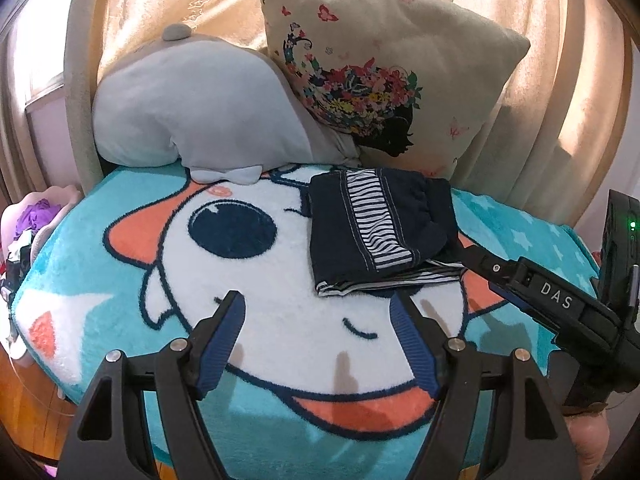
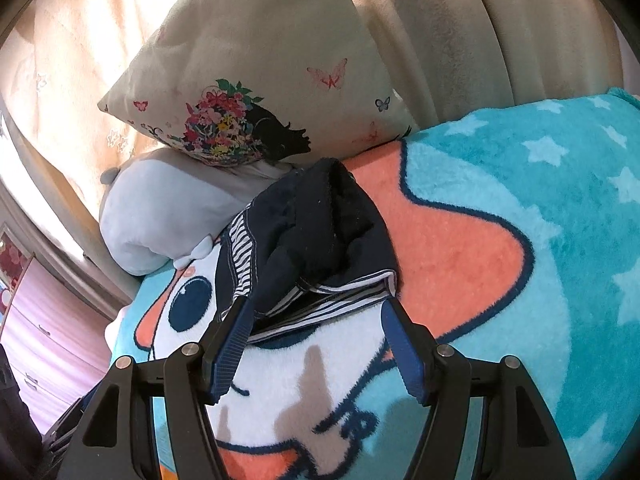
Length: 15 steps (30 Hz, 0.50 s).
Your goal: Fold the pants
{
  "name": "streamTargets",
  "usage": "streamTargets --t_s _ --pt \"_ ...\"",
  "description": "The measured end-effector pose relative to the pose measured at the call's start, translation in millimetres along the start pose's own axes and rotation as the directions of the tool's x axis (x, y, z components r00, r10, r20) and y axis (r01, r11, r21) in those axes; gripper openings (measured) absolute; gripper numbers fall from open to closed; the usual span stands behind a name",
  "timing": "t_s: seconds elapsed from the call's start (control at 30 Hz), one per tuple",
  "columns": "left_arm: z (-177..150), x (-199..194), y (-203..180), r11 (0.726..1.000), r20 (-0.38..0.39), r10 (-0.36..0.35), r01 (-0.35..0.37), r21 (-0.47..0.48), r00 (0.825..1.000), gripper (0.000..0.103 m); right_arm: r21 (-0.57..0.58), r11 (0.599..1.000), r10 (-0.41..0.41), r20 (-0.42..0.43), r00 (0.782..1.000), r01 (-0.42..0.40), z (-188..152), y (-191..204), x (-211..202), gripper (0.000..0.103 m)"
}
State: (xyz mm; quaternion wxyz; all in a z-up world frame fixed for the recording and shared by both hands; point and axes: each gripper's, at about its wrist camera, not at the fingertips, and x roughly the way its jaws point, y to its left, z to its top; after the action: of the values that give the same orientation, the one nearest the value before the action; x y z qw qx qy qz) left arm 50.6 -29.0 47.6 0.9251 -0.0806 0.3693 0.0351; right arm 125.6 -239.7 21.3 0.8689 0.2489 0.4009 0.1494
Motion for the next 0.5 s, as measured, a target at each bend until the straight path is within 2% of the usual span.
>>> streamTargets --t_s 0.5 --pt "0 9 -11 0.999 -0.021 0.027 -0.026 0.034 0.999 0.074 0.033 0.999 -0.008 -0.016 1.000 0.008 -1 -15 8 0.072"
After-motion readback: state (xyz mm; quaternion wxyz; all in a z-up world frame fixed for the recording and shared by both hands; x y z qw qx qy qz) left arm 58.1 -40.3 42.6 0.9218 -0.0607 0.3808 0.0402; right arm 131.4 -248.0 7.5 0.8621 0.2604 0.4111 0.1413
